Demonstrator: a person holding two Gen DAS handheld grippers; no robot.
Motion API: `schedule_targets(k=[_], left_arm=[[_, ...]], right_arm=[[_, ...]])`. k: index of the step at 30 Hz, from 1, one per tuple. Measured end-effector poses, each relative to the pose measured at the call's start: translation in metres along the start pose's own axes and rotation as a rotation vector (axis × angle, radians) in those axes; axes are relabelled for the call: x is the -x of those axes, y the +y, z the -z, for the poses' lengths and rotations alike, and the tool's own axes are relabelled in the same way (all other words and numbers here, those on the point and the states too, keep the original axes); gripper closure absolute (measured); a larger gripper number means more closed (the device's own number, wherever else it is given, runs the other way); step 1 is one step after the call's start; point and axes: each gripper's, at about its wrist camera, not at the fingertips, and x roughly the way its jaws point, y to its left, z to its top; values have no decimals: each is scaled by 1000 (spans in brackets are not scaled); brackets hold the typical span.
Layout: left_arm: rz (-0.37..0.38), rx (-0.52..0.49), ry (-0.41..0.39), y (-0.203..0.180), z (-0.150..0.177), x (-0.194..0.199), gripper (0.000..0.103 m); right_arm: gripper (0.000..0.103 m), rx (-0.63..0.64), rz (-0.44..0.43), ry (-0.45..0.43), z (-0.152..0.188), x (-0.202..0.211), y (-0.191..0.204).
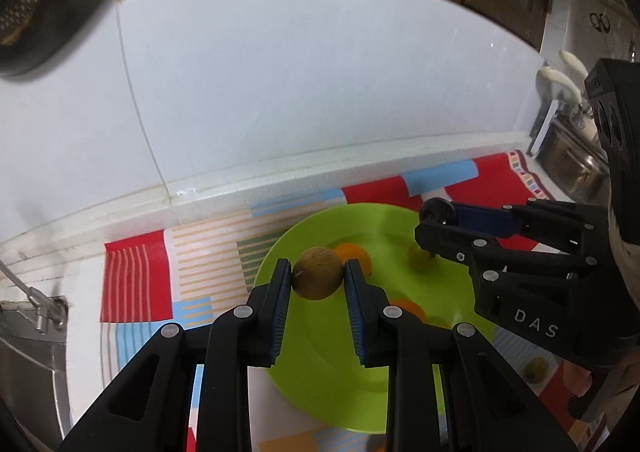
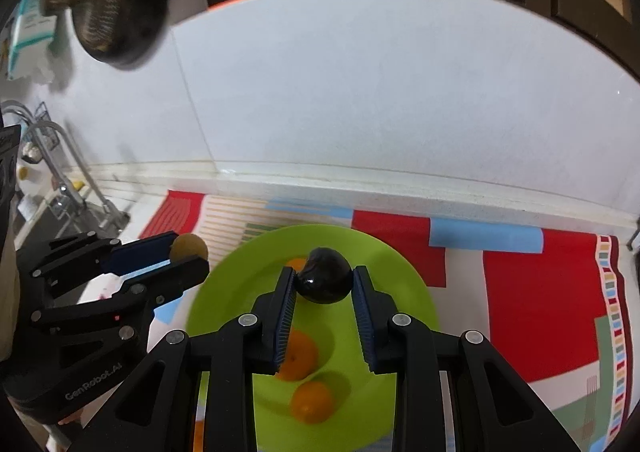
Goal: Organize fruits
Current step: 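Carry the brown fruit and dark plum over the green plate with both grippers, then lower both fruits onto the plate and open both grippers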
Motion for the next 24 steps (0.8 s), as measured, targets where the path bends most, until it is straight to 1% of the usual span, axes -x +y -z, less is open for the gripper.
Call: schedule_targets(k=[8,14,20,22,24], left_arm=[[14,-1,65,3,3,-32,76],[24,-10,103,3,5,-47,76],[22,-23,105,1,4,-50,75],[20,-24,102,0,3,-51,73],[10,-27,95,-1,2,-50,68]], right_arm=[[73,-10,5,65,2,-36,-6],[73,-16,5,91,4,-49,-8],[73,-14,5,100,4,-53,-8],[73,-16,5,97,4,-53,-8],[73,-18,6,95,3,-53,-8]])
